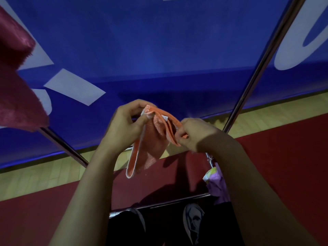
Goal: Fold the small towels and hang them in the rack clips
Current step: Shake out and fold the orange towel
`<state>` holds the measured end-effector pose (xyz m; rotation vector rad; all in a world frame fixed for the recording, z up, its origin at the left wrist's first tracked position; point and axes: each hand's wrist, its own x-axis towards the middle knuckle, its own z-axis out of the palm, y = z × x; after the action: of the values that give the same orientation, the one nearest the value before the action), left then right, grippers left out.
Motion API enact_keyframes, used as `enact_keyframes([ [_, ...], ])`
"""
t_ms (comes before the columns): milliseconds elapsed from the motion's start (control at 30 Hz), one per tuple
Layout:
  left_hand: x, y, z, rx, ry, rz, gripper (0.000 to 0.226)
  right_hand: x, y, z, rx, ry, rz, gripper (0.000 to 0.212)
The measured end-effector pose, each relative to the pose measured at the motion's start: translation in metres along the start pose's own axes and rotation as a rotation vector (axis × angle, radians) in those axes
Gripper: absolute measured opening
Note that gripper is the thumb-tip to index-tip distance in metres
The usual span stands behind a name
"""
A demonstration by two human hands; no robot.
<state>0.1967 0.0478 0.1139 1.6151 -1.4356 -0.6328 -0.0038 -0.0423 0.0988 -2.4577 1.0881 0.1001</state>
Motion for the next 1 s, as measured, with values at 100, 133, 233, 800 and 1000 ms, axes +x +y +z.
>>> enact_keyframes([
  [100, 0.001, -0.001, -0.002, -0.005, 0.017, -0.007, 0.018, 0.001, 0.000, 0.001, -0.020, 0.019, -0.005, 0.020],
  [133, 0.001, -0.002, -0.002, -0.003, 0.023, -0.008, 0.017, 0.003, 0.000, 0.002, -0.020, 0.015, -0.007, 0.019],
  [233, 0.000, -0.001, -0.003, -0.003, 0.025, -0.025, 0.020, 0.004, 0.001, 0.005, 0.028, -0.031, -0.020, 0.018],
  [800, 0.002, -0.006, 0.002, 0.046, 0.010, -0.039, 0.014, 0.003, -0.006, 0.009, -0.039, -0.231, -0.073, 0.018],
  [1000, 0.001, -0.006, 0.000, 0.050, -0.017, -0.033, 0.014, 0.004, -0.010, 0.010, 0.004, -0.209, -0.050, 0.017],
])
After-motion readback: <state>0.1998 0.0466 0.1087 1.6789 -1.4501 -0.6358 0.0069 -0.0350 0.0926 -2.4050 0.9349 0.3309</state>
